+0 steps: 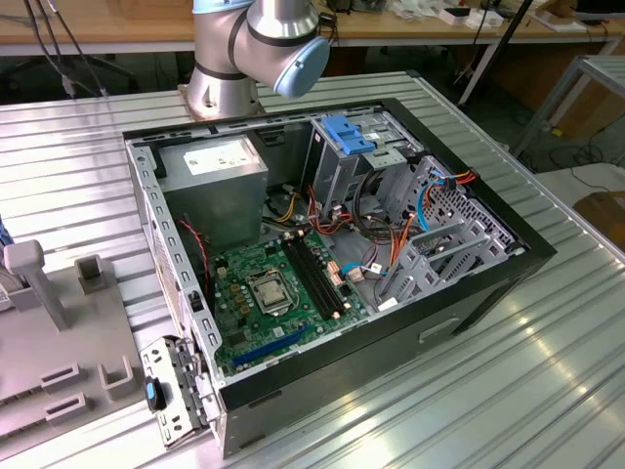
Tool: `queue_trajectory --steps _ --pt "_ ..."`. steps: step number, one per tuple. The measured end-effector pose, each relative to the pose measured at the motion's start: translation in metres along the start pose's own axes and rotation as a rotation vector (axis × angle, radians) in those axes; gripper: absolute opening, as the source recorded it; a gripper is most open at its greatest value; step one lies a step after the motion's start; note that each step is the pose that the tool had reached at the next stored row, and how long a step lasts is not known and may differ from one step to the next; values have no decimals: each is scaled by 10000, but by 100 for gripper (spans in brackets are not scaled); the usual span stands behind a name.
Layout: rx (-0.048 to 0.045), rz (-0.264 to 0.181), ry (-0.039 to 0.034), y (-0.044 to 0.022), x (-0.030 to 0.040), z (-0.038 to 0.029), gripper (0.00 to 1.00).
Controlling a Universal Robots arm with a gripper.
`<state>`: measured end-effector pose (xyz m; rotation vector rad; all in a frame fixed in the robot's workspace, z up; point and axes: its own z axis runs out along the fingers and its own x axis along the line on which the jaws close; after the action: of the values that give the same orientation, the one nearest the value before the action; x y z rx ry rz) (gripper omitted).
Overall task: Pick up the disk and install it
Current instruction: 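Pick up the disk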
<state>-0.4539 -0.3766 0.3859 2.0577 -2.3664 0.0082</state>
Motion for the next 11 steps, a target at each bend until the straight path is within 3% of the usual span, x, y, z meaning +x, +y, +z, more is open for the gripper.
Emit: queue_trajectory --steps 5,11 --pt "21 -665 -2 1 0 6 11" --pt "21 -685 1 1 0 5 11"
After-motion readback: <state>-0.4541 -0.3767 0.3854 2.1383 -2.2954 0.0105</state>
